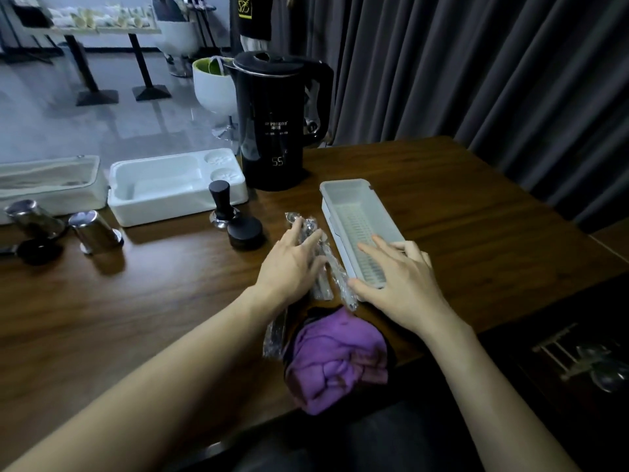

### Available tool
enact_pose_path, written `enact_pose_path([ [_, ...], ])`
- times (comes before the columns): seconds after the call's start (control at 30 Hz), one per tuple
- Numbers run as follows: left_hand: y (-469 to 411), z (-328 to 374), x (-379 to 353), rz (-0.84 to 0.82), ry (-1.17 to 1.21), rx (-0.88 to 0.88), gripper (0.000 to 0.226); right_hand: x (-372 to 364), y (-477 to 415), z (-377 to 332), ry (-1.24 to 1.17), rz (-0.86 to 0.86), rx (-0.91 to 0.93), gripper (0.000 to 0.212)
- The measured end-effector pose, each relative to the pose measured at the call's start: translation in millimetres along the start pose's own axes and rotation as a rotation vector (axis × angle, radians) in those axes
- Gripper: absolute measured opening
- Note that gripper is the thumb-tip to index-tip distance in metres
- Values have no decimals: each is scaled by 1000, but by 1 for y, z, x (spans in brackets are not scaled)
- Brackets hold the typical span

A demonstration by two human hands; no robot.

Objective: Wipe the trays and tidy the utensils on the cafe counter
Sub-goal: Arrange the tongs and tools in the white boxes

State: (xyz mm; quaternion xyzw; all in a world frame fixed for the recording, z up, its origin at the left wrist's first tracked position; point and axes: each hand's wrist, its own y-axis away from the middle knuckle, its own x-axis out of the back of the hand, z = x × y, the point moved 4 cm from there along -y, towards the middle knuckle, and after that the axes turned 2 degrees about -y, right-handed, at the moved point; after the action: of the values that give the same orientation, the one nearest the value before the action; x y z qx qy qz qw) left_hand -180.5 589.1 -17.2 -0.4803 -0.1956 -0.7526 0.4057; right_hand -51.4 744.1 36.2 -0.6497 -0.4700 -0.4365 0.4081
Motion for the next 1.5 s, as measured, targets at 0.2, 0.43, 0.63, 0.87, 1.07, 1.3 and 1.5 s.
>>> enact_pose_path([
  [0.2,31,19,-12,-40,-90,-62,67,-12,10,-5,-16,28,71,84],
  [0.43,40,-10,-17,64,-230,25,75,-16,2,10,-121,48,229,66],
  [0.63,21,1,-20,74,-205,61,71,-7,-19,38,-174,-54,341,63],
  [0.87,19,36,-10,201,181,56,56,-7,-22,35,-295,16,341,63],
  [1.07,24,39,-10,239,533,108,56,-3,-12,28,-507,18,283,47],
  [1.3,27,38,-11,147,829,118,56,-1,-8,18,-550,-21,233,44],
  [1.5,28,36,-10,135,812,133,65,2,-8,12,-601,38,254,41],
])
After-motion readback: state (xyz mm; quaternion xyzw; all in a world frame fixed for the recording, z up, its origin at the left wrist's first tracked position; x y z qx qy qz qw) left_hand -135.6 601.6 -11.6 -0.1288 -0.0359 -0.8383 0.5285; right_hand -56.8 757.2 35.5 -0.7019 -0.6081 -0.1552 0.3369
